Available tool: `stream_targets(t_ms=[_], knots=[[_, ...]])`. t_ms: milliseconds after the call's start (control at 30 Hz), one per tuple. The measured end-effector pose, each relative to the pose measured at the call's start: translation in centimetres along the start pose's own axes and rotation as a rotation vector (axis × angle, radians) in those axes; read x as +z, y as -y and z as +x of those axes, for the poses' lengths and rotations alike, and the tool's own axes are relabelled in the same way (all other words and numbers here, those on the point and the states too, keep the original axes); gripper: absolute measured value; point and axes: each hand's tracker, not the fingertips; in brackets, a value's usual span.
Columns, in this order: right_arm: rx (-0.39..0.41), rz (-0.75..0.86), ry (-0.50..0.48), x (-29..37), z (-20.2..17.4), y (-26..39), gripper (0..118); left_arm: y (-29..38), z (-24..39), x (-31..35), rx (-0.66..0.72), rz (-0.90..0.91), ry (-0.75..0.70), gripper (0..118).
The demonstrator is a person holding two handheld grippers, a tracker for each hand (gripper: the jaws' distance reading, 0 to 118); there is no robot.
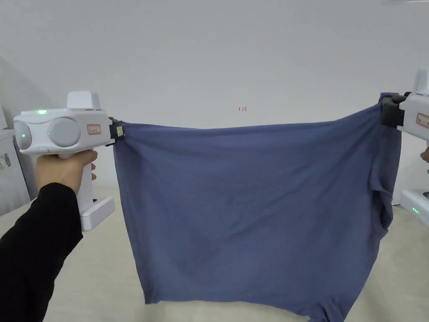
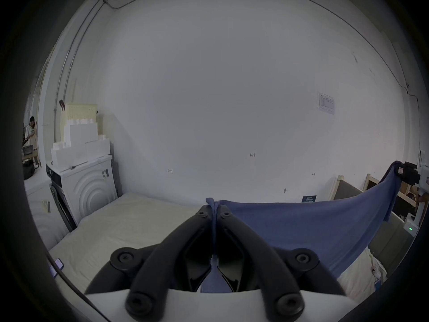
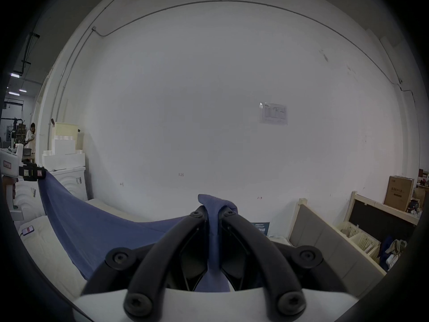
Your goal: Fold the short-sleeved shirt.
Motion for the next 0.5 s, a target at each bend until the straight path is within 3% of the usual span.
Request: stream_targets(t_ms=[200,500], knots=[[-0.007,-0.019,-0.006,-1.7,0.1,1.9,4,1.1,0.5,-2.9,-0.022,-0.017,-0.001,0],[-0.025,-0.171,-0.002,-6.5,1.5,12.3,4,10.4,2.1,-8.6,-0.063,-0.145,-0.008,0]])
